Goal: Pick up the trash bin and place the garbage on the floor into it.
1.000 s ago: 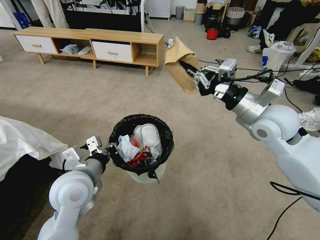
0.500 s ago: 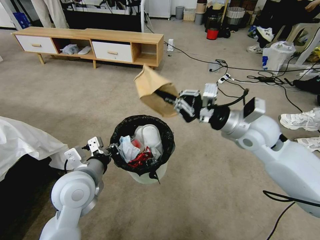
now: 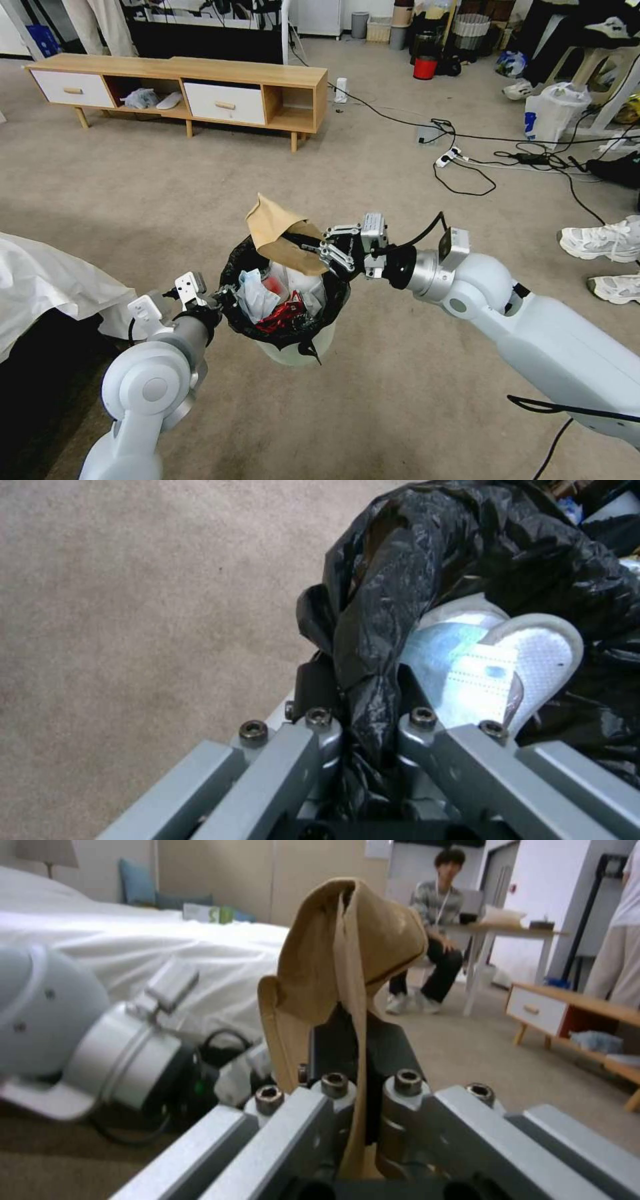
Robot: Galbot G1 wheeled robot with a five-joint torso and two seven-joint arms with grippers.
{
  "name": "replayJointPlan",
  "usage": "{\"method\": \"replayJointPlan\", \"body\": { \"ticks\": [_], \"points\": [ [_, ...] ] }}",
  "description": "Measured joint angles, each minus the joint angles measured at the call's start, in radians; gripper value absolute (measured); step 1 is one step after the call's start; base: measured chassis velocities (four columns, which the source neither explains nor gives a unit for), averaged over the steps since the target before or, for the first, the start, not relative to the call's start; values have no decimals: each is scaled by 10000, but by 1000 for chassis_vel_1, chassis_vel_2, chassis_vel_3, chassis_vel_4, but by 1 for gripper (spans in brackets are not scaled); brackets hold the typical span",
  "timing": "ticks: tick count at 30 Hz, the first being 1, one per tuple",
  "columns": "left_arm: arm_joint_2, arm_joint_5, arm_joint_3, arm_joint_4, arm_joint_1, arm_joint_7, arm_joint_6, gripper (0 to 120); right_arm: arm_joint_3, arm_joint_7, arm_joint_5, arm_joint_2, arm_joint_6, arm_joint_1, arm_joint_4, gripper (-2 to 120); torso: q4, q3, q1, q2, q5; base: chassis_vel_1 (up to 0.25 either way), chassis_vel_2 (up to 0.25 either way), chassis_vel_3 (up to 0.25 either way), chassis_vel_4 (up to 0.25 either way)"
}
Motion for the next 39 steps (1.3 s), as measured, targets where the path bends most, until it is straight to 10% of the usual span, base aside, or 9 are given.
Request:
{"method": "replayJointPlan", "body": {
  "ticks": [39],
  "points": [
    [-102,3,122,-191,97,31,-18,4,-1055,30,-490,586,118,148,-1134,0,0,0,0,0,0,0,0,0,0]
  ]
}}
